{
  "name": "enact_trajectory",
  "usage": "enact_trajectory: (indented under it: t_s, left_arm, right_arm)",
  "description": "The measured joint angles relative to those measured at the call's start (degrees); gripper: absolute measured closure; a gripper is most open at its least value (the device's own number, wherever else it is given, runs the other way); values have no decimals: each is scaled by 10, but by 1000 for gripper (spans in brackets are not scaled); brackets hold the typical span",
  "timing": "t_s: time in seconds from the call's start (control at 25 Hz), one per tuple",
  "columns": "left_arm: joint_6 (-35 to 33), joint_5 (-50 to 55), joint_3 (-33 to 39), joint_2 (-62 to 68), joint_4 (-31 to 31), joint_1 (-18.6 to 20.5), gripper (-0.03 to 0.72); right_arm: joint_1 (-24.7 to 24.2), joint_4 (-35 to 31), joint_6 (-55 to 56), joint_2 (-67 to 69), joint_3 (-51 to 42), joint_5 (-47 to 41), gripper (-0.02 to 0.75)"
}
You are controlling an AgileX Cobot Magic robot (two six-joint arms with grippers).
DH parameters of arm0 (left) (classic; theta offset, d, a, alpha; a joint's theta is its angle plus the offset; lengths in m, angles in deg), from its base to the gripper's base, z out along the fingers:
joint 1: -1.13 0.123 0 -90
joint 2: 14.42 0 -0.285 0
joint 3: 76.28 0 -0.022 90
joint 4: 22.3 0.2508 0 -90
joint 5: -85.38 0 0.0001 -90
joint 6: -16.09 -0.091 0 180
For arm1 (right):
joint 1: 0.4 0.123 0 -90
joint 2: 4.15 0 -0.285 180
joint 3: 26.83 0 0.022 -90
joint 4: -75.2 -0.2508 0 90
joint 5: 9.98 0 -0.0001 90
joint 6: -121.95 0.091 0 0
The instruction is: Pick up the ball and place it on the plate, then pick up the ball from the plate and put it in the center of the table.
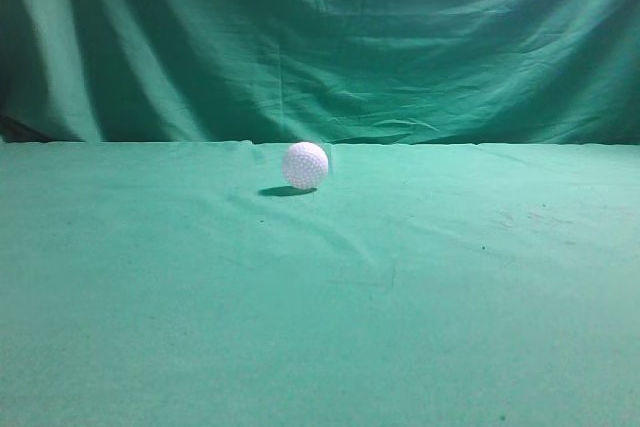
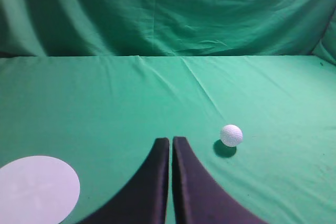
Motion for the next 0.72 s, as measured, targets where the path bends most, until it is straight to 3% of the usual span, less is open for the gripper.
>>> enact_trajectory:
  t_s: [0.28, 0.72]
  left_arm:
    - [-30, -6, 63, 0, -1, 0, 688]
    - [-127, -46, 136, 0, -1, 0, 688]
  right_arm:
    - [0, 0, 27, -221, -276, 153, 738]
    - [0, -20, 57, -428, -587, 301, 738]
